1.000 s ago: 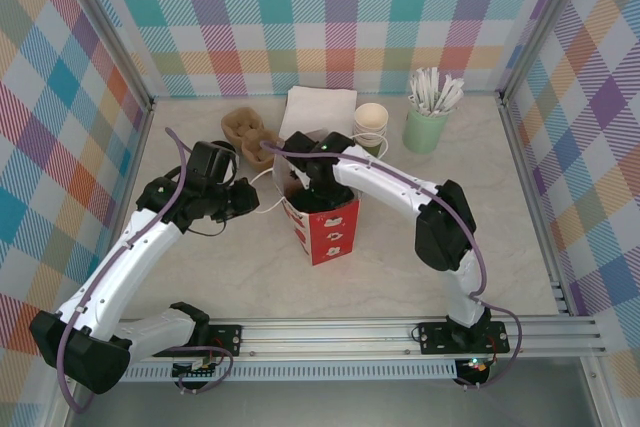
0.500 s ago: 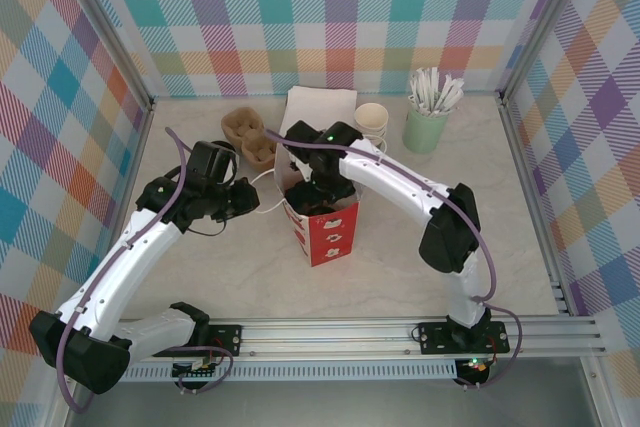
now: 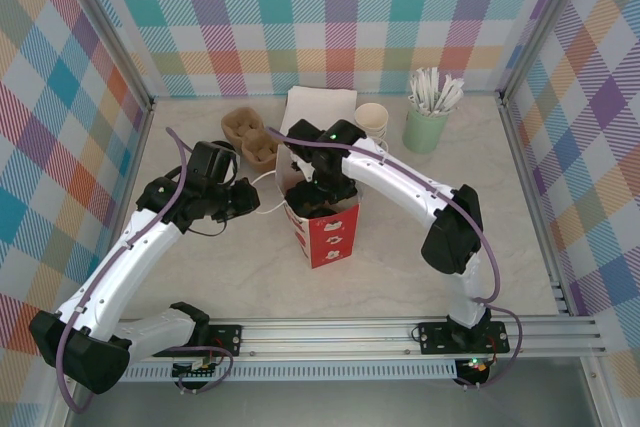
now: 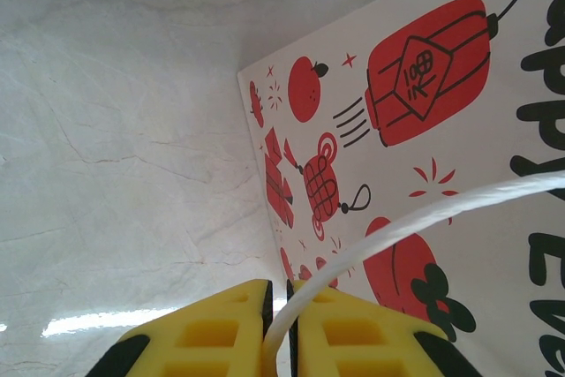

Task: Pack the takeout coffee

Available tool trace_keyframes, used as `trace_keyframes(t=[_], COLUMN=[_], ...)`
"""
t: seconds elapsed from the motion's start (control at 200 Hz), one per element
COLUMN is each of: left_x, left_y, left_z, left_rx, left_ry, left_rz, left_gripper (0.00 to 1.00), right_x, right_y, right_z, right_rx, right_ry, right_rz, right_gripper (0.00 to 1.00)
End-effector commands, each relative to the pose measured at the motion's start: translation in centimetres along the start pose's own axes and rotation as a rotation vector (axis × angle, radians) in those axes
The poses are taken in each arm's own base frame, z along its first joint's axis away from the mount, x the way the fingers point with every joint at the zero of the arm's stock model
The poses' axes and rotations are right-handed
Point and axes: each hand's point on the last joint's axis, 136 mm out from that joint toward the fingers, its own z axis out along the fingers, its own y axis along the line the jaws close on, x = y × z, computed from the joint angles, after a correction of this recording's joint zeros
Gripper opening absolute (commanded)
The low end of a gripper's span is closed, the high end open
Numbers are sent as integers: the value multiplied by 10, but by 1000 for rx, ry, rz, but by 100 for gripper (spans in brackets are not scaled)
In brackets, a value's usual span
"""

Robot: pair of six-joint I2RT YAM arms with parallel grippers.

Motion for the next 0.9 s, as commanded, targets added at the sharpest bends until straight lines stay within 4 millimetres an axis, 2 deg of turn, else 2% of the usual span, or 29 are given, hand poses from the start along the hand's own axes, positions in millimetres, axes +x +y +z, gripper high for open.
trace_keyframes(t=[0.0, 0.41, 0.74, 0.895], left_x=[-5, -5, -5, -5], left_y=[-4, -3, -3, -3], left_z=[-5, -3, -4, -4], left_rx=[3, -5, -7, -10], left_ry=[-18, -16, -16, -17], left_rz=[15, 17, 18, 22], left_gripper=[15, 15, 16, 15], right_x=[3, 7, 6, 4], right_y=[6, 6, 4, 3], right_z=[-25, -50, -87, -112], right_rx=[-34, -45, -35, -29], right_ry=[-31, -80, -161, -227], right_rz=[7, 9, -6, -8], right_gripper=[100, 100, 100, 100])
